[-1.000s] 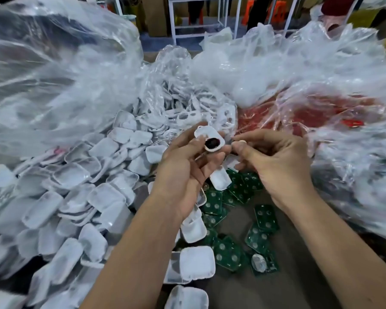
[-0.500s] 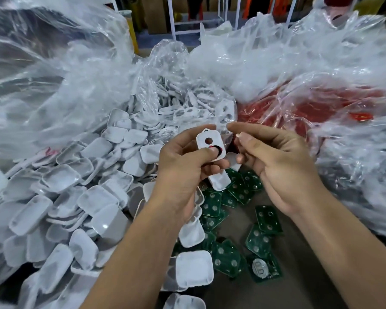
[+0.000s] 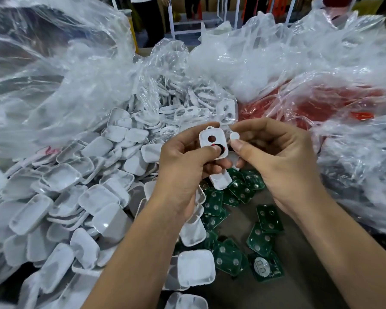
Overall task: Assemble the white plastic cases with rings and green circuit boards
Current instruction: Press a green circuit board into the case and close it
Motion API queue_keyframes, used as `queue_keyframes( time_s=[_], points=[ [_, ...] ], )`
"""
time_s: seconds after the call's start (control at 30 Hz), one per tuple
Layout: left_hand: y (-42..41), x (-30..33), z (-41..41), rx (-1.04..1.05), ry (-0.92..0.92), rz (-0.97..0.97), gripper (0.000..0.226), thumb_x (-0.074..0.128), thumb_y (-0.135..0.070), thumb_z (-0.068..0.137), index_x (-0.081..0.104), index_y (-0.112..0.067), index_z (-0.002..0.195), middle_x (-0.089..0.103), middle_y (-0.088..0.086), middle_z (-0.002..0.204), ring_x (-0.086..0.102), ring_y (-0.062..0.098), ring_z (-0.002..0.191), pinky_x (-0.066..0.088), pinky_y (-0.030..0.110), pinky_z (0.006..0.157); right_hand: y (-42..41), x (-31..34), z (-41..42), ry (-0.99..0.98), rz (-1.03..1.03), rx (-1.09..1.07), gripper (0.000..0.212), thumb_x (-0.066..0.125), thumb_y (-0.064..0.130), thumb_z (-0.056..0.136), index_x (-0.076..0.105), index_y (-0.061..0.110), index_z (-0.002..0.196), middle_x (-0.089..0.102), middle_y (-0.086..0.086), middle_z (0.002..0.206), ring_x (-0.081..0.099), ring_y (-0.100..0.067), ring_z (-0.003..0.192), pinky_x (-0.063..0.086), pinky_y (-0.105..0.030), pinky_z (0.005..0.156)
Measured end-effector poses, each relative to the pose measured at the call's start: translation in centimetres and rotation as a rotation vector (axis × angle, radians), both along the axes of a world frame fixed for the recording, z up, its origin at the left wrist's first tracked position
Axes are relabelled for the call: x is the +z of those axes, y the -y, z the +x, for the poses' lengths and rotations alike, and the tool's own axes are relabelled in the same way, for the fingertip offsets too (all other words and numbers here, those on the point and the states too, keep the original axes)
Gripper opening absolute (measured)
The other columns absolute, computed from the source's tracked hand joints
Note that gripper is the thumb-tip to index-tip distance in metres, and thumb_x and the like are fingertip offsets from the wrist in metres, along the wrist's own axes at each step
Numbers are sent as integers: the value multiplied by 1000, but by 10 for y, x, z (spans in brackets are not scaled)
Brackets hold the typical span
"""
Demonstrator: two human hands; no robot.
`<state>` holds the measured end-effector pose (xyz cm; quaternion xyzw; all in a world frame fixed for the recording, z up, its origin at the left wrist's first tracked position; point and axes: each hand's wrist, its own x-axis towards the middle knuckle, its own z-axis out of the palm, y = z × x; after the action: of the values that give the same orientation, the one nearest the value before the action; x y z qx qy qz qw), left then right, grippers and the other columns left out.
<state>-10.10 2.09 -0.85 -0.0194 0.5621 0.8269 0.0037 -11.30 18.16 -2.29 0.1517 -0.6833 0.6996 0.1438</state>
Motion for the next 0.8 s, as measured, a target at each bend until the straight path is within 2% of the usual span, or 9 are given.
queue_keyframes(
  time_s=[0.2, 0.3, 0.4, 0.5, 0.57, 0.67, 0.73, 0.8],
  points=[
    [-1, 1, 1, -28, -34, -59, 40, 58, 15, 89, 75, -9, 115, 73, 13, 83, 64, 20, 56, 47, 20, 50, -3, 1, -2, 12, -33, 29, 14, 80, 11, 88, 81, 16, 101, 77, -10, 84, 69, -23, 57, 58, -28, 60],
    [-1, 1, 1, -34, -46, -116, 44, 59, 15, 89, 76, -14, 118, 75, 11, 87, 63, 20, 56, 46, 21, 50, -3, 1, -3, 37, -60, 35, 6, 78, 17, 91, 80, 16, 97, 77, -10, 84, 68, -25, 59, 57, -29, 57],
    [-1, 1, 1, -12, -55, -151, 50, 60, 16, 88, 76, -19, 120, 75, 6, 90, 63, 19, 53, 47, 20, 50, -5, 2, -4, 45, -70, 26, 7, 74, 8, 94, 79, 11, 98, 76, -11, 84, 70, -22, 63, 58, -28, 58],
    [0, 0, 0, 35, -69, -223, 53, 64, 16, 86, 74, -23, 121, 75, -4, 86, 65, 20, 53, 48, 20, 50, -10, 5, -4, 5, 13, -36, 16, 73, 3, 94, 80, 14, 103, 78, -6, 85, 71, -19, 64, 61, -29, 62],
    [0, 0, 1, 50, -89, -283, 44, 69, 13, 85, 71, -21, 113, 74, -2, 91, 68, 23, 55, 50, 23, 51, -13, 7, -4, -24, 127, -72, 20, 73, 4, 95, 80, 19, 106, 79, -2, 87, 73, -18, 64, 63, -31, 65],
    [0, 0, 2, 34, -109, -319, 34, 71, 11, 83, 69, -16, 103, 74, 7, 95, 70, 26, 56, 52, 29, 54, -14, 11, -1, -33, 204, -87, 13, 76, 6, 94, 76, 12, 105, 78, -3, 88, 74, -17, 61, 63, -33, 63],
    [-1, 0, 2, 23, -125, -342, 33, 71, 11, 83, 70, -16, 102, 75, 5, 93, 70, 27, 55, 53, 30, 53, -15, 14, 1, -46, 205, -105, 9, 79, 6, 91, 75, 7, 99, 78, -3, 86, 73, -16, 59, 61, -28, 59],
    [-2, 1, 3, 27, -146, -368, 32, 71, 11, 83, 71, -16, 101, 75, 2, 91, 71, 28, 55, 52, 29, 52, -16, 16, 2, -71, 259, -132, 7, 80, 7, 90, 77, 9, 96, 78, 0, 83, 73, -15, 59, 59, -24, 58]
  ],
)
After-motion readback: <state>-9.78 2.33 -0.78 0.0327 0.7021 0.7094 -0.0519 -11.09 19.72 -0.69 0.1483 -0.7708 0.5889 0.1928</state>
